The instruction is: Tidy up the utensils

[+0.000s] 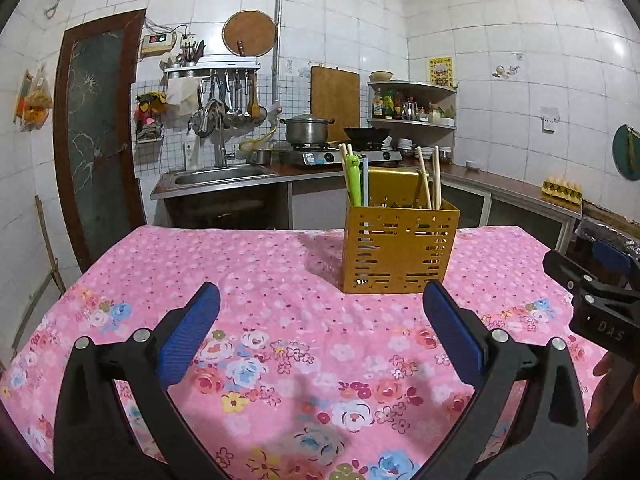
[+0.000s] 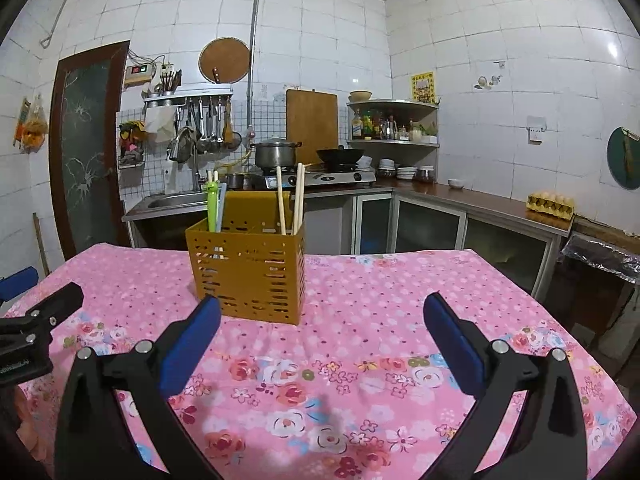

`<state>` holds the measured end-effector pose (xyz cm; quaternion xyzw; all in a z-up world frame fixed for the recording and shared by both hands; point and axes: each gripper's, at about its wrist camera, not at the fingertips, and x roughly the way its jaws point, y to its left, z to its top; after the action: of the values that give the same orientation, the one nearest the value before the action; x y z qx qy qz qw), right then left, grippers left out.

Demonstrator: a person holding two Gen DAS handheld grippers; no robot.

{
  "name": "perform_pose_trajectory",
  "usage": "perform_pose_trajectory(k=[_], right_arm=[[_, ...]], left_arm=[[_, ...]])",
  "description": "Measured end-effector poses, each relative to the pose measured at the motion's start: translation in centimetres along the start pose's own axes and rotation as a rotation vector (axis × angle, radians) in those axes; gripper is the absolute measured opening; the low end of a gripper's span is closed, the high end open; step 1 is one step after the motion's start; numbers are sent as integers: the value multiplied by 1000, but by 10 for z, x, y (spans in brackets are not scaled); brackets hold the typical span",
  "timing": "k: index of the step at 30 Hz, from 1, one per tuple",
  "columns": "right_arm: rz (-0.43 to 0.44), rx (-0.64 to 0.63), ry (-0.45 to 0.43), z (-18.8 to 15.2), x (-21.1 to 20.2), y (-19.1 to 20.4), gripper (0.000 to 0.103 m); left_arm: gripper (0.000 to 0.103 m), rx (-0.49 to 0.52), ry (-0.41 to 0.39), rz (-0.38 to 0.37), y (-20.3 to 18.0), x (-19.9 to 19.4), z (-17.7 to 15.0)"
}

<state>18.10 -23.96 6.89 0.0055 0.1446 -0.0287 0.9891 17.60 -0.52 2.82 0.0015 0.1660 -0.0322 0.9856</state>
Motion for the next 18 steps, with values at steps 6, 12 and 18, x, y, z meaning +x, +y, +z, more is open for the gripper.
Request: perform_pose_trajectory(k=[6,12,18], right_arm=[[-2,9,8,-3,-4,-2,99],[-31,-16,-32,-5,-13,1,99],[-19,-10,-37,-6,-15,2,99]], left_arm=[[98,3,-2,-14,-2,0,-5],[98,6,-36,-3,-4,-7,-5],[98,-6,-42,0,-2,-9,-5]])
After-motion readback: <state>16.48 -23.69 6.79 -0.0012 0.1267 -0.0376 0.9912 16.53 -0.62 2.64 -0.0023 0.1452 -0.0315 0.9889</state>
